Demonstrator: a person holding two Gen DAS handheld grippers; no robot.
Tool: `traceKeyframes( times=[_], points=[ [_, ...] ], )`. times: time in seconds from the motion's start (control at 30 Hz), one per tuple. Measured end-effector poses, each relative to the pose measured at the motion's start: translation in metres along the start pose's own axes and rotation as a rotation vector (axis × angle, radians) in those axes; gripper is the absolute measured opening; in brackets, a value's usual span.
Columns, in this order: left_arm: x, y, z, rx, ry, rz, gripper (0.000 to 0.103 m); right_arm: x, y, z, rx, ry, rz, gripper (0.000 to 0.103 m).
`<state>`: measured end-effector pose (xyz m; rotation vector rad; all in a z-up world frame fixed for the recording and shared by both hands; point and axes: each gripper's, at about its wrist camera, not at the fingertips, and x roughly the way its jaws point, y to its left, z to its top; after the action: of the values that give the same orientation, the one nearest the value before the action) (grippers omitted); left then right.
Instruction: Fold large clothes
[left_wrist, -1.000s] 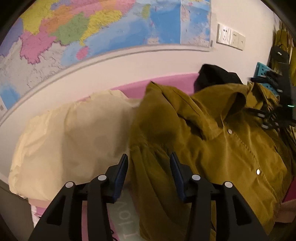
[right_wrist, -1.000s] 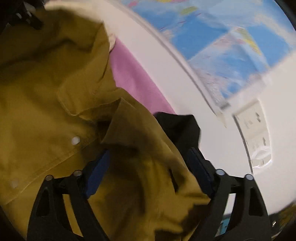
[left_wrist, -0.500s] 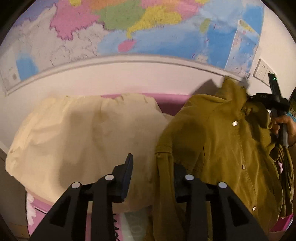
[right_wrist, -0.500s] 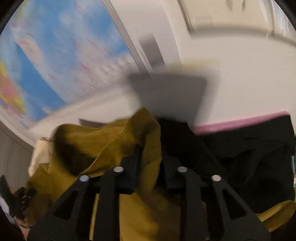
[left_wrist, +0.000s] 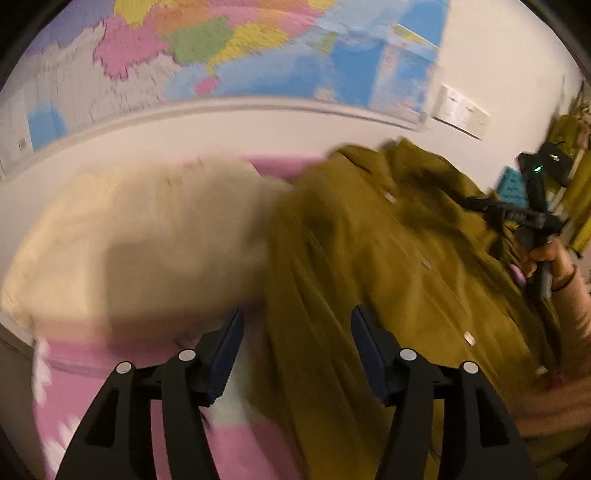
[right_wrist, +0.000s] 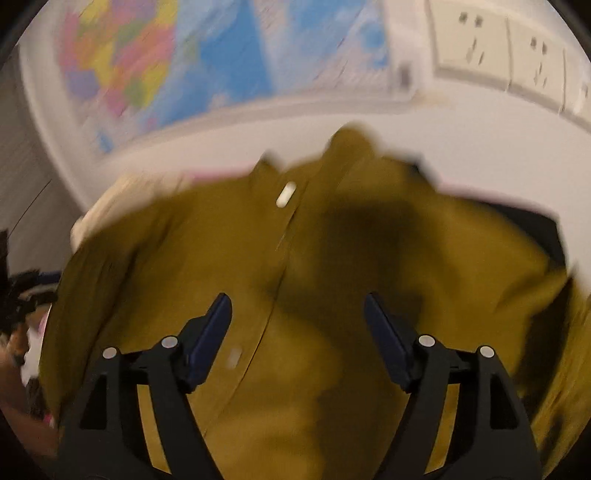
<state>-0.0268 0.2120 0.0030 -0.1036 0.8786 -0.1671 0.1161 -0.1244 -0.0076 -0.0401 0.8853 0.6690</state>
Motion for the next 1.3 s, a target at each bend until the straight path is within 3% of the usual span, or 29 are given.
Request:
traceKeyframes(
  times=[0.1, 0.17, 0.2, 0.23, 0.27, 0.3, 0.43, 0.57, 0.63, 0.7, 0.77, 0.87, 0.93, 1.03, 1.13, 1.2, 1.23, 1.27, 1.3],
  points=[
    [0.0, -0.02, -0.03, 0.009, 0.045, -0.082, 0.067, 0.001, 0.009, -0.038, -0.014, 0.064, 0.022, 0.073],
    [0.01, -0.036, -0.049, 0.059, 0.1, -0.06, 0.067, 0.003, 0.015, -0.055, -0.02, 0.085, 0.019, 0.073],
    [0.015, -0.04, -0.055, 0.064, 0.124, -0.055, 0.056, 0.001, 0.016, -0.063, -0.011, 0.091, 0.035, 0.073],
    [0.02, -0.041, -0.059, 0.057, 0.153, -0.056, 0.02, 0.0, 0.017, -0.068, 0.002, 0.09, 0.046, 0.073],
    [0.023, -0.041, -0.059, 0.041, 0.177, -0.06, 0.009, -0.004, 0.016, -0.072, 0.015, 0.088, 0.055, 0.073],
    [0.019, -0.036, -0.055, 0.027, 0.163, -0.057, 0.006, -0.01, 0.015, -0.075, 0.021, 0.083, 0.055, 0.073],
    [-0.027, -0.018, -0.01, -0.013, -0.005, 0.044, 0.005, -0.024, 0.019, -0.075, 0.051, 0.035, 0.05, 0.073],
    [-0.074, 0.013, 0.041, -0.031, -0.151, 0.253, 0.006, -0.046, 0.01, -0.081, 0.071, -0.017, 0.034, 0.073],
    [-0.072, 0.032, 0.058, -0.042, -0.152, 0.373, 0.013, -0.053, 0.007, -0.087, 0.084, -0.024, 0.034, 0.073],
    [-0.052, 0.044, 0.06, -0.033, -0.096, 0.499, 0.023, -0.057, 0.003, -0.094, 0.095, -0.022, 0.02, 0.073],
    [-0.03, 0.045, 0.051, -0.035, -0.035, 0.542, 0.025, -0.06, -0.002, -0.104, 0.12, -0.015, 0.013, 0.073],
    [-0.018, 0.03, 0.023, 0.0, -0.032, 0.479, 0.037, -0.067, -0.002, -0.117, 0.129, -0.008, 0.021, 0.074],
    [-0.025, 0.01, 0.001, 0.047, -0.079, 0.372, 0.051, -0.068, 0.006, -0.123, 0.111, 0.011, 0.04, 0.075],
    [-0.037, -0.01, -0.025, 0.076, -0.126, 0.187, 0.057, -0.058, 0.033, -0.121, 0.033, 0.035, 0.07, 0.075],
    [-0.021, -0.035, -0.042, 0.097, -0.082, 0.064, 0.057, -0.029, 0.057, -0.112, -0.012, 0.076, 0.13, 0.07],
    [-0.004, -0.046, -0.055, 0.091, -0.027, 0.015, 0.057, -0.001, 0.072, -0.107, -0.043, 0.14, 0.154, 0.062],
    [0.004, -0.049, -0.06, 0.084, 0.002, -0.002, 0.057, 0.016, 0.079, -0.106, -0.065, 0.176, 0.142, 0.05],
    [0.01, -0.052, -0.065, 0.079, 0.022, -0.014, 0.057, 0.029, 0.083, -0.105, -0.08, 0.204, 0.114, 0.024],
    [0.016, -0.052, -0.071, 0.064, 0.041, -0.036, 0.057, 0.034, 0.084, -0.103, -0.09, 0.201, 0.092, 0.014]
  ],
)
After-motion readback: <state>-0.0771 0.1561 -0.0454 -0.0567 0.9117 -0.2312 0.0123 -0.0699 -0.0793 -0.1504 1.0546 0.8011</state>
